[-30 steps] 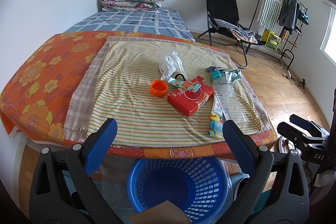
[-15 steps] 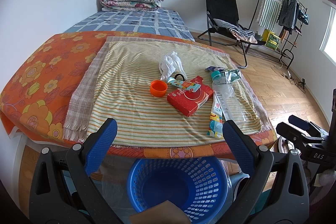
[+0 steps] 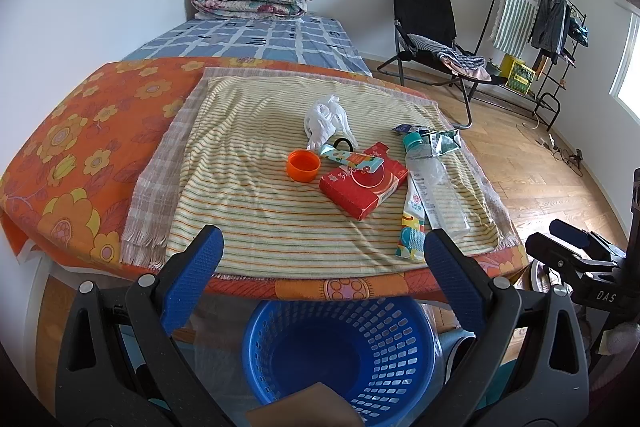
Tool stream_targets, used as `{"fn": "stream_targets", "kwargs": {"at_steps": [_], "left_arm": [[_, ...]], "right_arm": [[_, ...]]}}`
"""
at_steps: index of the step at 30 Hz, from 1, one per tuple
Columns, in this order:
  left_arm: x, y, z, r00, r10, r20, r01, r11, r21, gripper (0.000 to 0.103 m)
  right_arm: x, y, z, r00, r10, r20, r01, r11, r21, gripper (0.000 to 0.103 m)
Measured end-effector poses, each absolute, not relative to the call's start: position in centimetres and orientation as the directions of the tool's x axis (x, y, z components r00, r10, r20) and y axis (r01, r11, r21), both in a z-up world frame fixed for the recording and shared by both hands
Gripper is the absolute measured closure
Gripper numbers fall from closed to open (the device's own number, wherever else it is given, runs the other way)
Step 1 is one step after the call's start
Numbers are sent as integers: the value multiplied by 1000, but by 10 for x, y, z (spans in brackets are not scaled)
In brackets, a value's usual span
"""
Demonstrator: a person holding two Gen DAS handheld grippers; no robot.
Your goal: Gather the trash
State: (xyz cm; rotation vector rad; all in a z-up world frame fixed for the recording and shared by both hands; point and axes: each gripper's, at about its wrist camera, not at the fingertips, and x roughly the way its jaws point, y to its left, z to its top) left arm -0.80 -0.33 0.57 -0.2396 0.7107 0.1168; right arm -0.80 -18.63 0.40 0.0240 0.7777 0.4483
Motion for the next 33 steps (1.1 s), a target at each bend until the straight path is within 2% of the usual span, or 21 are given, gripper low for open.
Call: {"fn": "stream_targets", "kwargs": {"at_steps": [12, 17, 24, 29, 33], "left_arm": [[-7, 0, 2, 738, 21, -675, -189, 966, -177, 1], [3, 10, -3, 718, 59, -694, -202, 971, -126, 1], [33, 27, -4, 693, 51, -720, -172, 981, -96, 1], [66, 35, -14, 662, -6, -749, -139, 981, -132, 1], [92, 37, -28, 629, -46, -776, -123, 980, -158, 7]], "right_arm": [[-3, -185, -1, 601, 364, -711, -353, 920, 172, 0], [5, -181, -4, 579, 373, -725, -378, 911, 166, 0], [43, -187, -9, 520, 398, -756, -363, 904, 227, 0], [83, -188, -16, 479, 383, -790, -356, 907, 224, 3], [114, -184, -22, 456, 379, -805, -359, 906, 224, 8]]}}
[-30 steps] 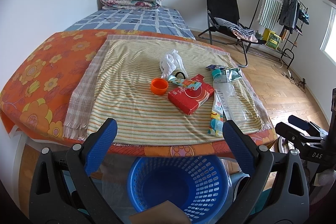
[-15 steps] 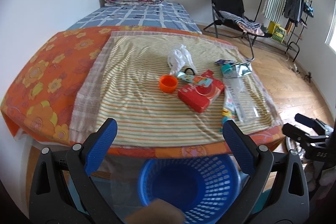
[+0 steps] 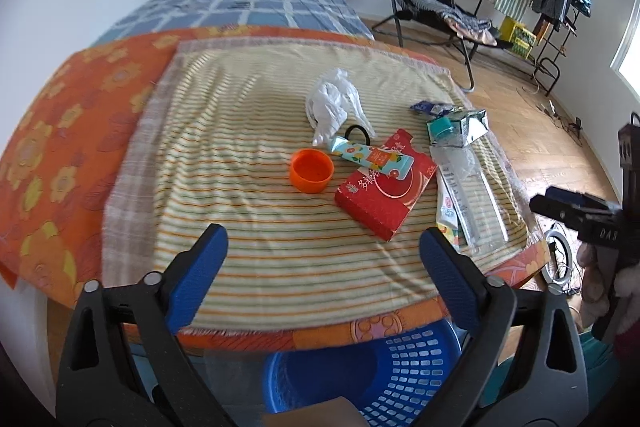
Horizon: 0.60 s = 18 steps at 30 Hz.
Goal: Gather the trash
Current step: 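Grasp the orange cup with the left tool while the right tool grasps the clear bottle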
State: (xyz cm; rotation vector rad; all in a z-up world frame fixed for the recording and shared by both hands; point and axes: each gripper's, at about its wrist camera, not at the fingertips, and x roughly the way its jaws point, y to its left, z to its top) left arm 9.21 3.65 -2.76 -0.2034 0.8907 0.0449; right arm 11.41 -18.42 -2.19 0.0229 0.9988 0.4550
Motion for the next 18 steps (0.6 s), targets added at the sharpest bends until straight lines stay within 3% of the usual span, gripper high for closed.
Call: {"fn": "stream_targets", "kwargs": {"at_steps": [12, 18], "left_arm": [[169, 42, -85, 508, -119, -853, -122, 970, -208, 30], [191, 48, -100, 490, -115, -864, -139, 968, -208, 31]], "right_arm": [[195, -162, -48, 341, 422, -840, -314, 893, 322, 26], [223, -144, -58, 322, 391, -862, -311, 904, 294, 26]]}}
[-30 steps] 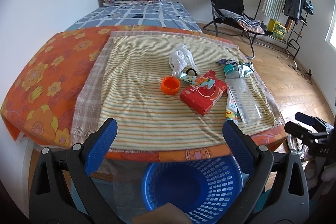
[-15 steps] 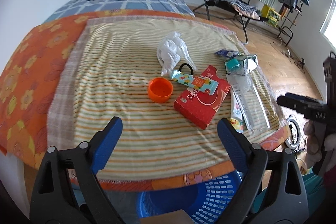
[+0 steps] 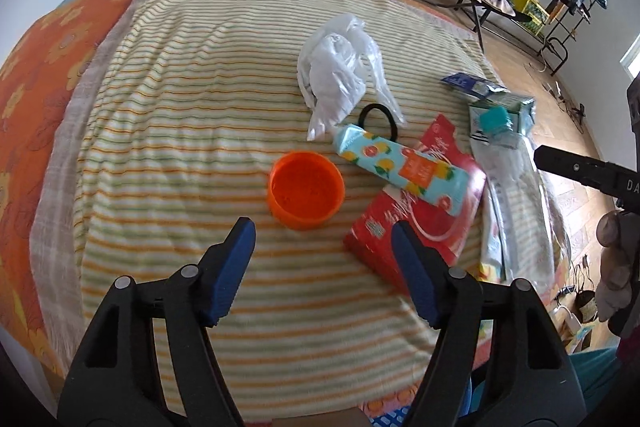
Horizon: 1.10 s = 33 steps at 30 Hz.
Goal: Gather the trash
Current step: 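Grasp the orange cup with the left tool while the right tool grasps the clear bottle, then carry the orange cup and clear bottle with both tools over the blue basket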
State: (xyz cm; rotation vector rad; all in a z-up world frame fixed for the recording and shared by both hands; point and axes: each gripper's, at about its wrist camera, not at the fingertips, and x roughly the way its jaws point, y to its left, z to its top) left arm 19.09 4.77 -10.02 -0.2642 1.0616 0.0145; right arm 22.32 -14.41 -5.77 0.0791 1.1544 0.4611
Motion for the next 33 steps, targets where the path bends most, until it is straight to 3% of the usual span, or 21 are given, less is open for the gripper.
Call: {"fn": "stream_targets", "kwargs": {"at_steps": [13, 16, 33], "left_arm": [[218, 54, -119, 469, -116, -876, -148, 967, -207, 40], [220, 56, -121, 459, -125, -880, -154, 964, -217, 53], [197, 63, -88, 529, -109, -842, -134, 969, -209, 53]], "right_arm": [[244, -120, -86, 275, 321, -906, -300, 924, 236, 34], [245, -120, -87, 273, 313, -910, -297, 927, 230, 43], [212, -141, -45, 351, 375, -858, -319, 909, 267, 47]]}}
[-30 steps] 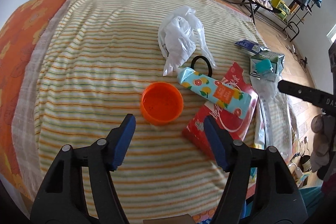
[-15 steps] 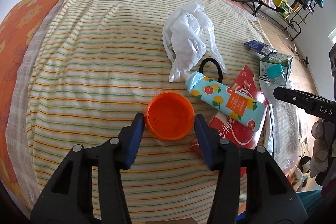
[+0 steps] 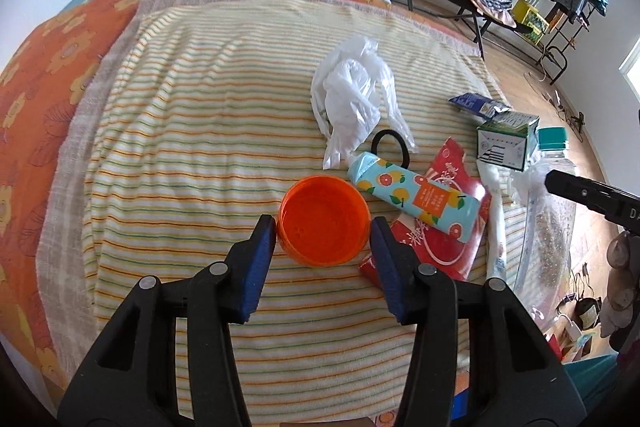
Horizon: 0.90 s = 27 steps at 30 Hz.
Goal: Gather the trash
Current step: 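Carry the orange cup and clear bottle with both tools over the blue basket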
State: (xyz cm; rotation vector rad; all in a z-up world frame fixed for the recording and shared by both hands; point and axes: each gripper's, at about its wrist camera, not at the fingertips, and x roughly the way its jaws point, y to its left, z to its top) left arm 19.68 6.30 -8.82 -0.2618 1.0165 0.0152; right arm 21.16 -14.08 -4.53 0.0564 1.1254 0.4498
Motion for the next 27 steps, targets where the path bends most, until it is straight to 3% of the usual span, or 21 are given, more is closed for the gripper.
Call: {"fn": "stream_targets", "kwargs": {"at_steps": [15, 27], "left_arm": [[143, 66, -38, 629, -107, -770, -101, 971, -217, 53], [96, 42, -35, 615, -179, -768, -23, 969, -244, 53]], "right_arm": [[151, -166, 16, 564, 376, -735, -387, 907, 167, 48], [109, -181, 38, 558, 497, -665, -434, 857, 277, 48]]}}
